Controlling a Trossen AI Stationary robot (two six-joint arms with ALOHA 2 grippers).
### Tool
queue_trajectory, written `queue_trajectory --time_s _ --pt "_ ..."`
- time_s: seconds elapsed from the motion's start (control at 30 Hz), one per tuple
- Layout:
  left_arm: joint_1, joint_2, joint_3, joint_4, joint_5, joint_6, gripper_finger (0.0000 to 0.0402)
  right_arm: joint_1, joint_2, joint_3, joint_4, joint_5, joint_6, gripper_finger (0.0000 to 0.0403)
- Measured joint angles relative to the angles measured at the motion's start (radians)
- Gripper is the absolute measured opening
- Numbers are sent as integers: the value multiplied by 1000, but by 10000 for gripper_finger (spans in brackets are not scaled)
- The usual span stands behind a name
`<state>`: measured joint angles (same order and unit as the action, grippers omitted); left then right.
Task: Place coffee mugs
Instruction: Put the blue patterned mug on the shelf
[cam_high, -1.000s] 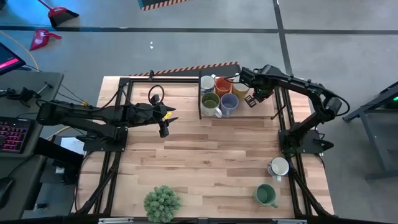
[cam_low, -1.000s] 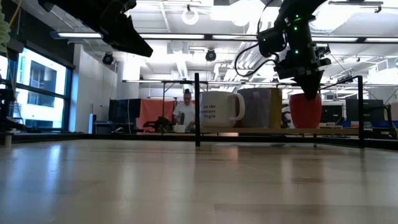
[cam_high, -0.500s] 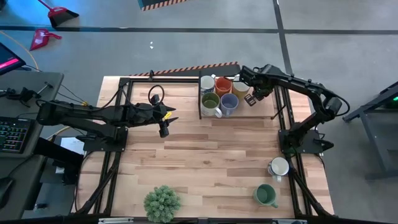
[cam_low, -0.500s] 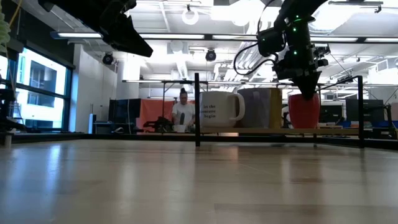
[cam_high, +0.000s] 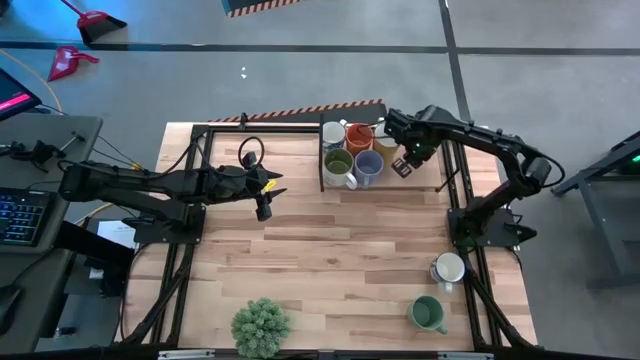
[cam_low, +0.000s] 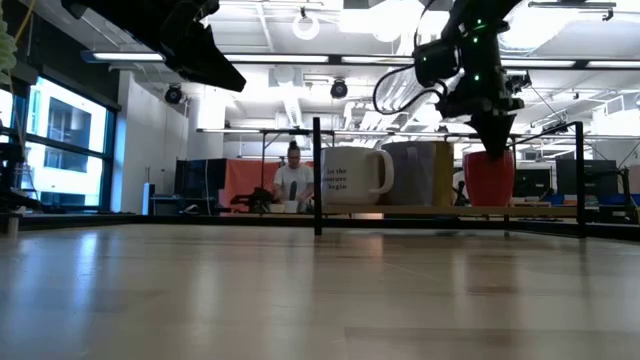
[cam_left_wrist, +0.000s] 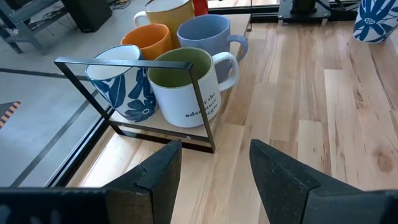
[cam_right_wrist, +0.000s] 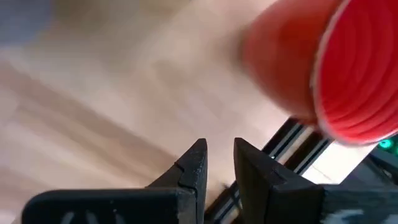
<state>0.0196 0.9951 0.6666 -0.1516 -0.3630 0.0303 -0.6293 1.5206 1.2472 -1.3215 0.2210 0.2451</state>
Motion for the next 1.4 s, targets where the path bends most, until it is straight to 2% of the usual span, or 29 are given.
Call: queue_trajectory --time_s 0.13,0.23,0.37,0.47,0.57,0.67,0.8,0.87,1.0,1.1,1.33,1.4 --pt "0 0 0 0 0 0 180 62 -39 0 -53 -85 -40 58" --pt "0 0 0 0 0 7 180 128 -97 0 -97 -186 -55 58" --pt "0 0 0 0 2 30 180 252 -220 0 -113 -278 -10 58" --pt "0 0 0 0 4 25 180 375 -338 0 -105 -296 50 58" --pt "0 0 0 1 5 9 180 501 -457 0 -29 -239 143 58" --pt "0 0 0 23 5 0 180 613 -559 0 66 -114 197 58" --pt "0 0 0 81 5 0 180 706 -656 0 185 75 203 58" --pt "0 0 0 106 5 0 180 729 -686 0 228 130 204 58" --pt "0 0 0 113 5 0 180 744 -712 0 256 142 226 58" --pt "0 0 0 113 5 0 180 744 -711 0 244 114 221 58" --pt "0 0 0 113 7 26 180 742 -683 0 240 101 229 58" --pt "0 0 0 113 36 9 180 744 -667 -15 226 91 225 58"
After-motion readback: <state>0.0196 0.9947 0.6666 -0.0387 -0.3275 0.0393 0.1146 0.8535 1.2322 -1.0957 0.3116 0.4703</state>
